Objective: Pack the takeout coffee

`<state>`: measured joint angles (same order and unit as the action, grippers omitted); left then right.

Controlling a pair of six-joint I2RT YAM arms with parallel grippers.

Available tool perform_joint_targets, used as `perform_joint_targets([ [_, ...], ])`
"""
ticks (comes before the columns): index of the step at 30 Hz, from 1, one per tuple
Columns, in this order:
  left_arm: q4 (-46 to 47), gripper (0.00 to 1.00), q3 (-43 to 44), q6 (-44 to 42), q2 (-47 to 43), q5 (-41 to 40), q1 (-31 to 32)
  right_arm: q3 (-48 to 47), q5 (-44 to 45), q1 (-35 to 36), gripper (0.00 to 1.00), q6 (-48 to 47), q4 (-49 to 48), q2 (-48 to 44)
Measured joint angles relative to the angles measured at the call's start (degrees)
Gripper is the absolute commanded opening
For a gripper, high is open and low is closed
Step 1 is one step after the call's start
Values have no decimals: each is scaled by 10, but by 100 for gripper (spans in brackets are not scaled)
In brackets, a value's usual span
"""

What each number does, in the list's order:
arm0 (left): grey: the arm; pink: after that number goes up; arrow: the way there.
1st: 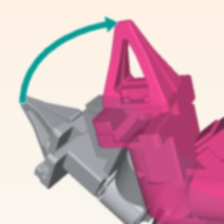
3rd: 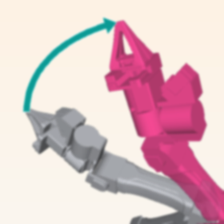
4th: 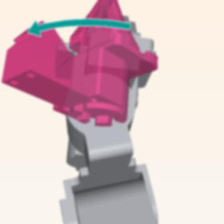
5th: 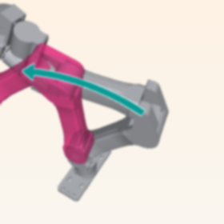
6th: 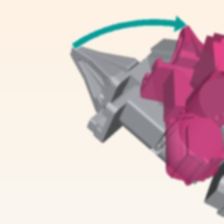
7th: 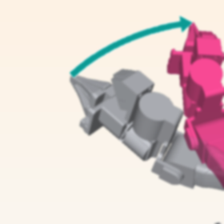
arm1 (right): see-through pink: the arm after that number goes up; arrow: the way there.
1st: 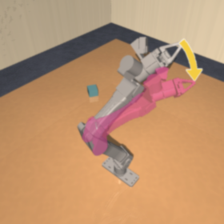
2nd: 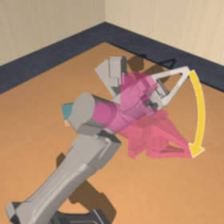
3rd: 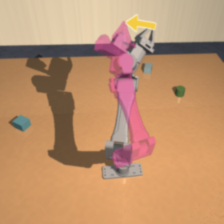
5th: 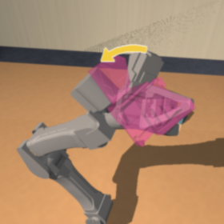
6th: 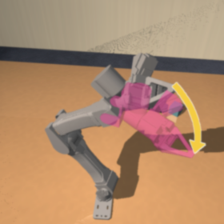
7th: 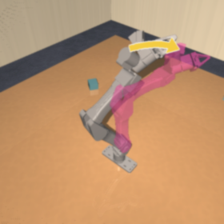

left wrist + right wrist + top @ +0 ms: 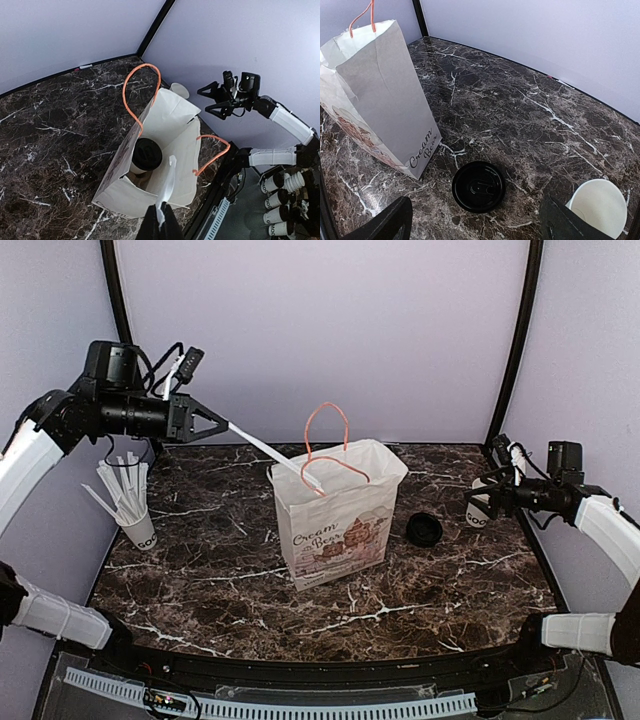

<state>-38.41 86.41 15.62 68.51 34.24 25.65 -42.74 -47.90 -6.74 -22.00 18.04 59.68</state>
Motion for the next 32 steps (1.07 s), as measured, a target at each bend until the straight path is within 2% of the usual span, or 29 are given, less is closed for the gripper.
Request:
perform_joint_targets([
  [2, -27, 1, 29, -17, 37, -31, 28, 0, 1, 0, 89, 0, 0, 0],
  [3, -40, 5, 45, -25, 56, -49, 42, 0, 1, 0, 89, 0, 0, 0],
  [4, -52, 20, 63, -34, 74, -65, 55, 0, 1, 0, 89, 0, 0, 0],
  [5, -61, 28, 76, -42, 89, -80, 66, 0, 2, 0, 89, 0, 0, 0],
  [6, -73, 44, 95, -52, 107, -96, 80, 0, 2, 0, 89, 0, 0, 0],
  [8, -85, 57, 125, -66, 139, -129, 108, 0, 2, 0, 89, 0, 0, 0],
  [10, -85, 66, 134, -81, 158, -150, 130, 0, 2, 0, 90, 0, 0, 0],
  [11, -85, 74, 134, -85, 162, -157, 138, 0, 3, 0, 90, 0, 0, 0],
  [15, -59, 95, 109, -103, 147, -202, 148, 0, 4, 0, 91, 0, 0, 0],
  [18, -25, 99, 59, -120, 106, -269, 147, 0, 7, 0, 98, 5, -2, 0],
  [25, 33, 99, -41, -133, 44, -411, 116, -39, 37, 0, 99, 73, -3, 0],
  [32, 128, 99, -192, -136, -2, -464, 80, -101, 141, 0, 99, 186, -46, -21],
])
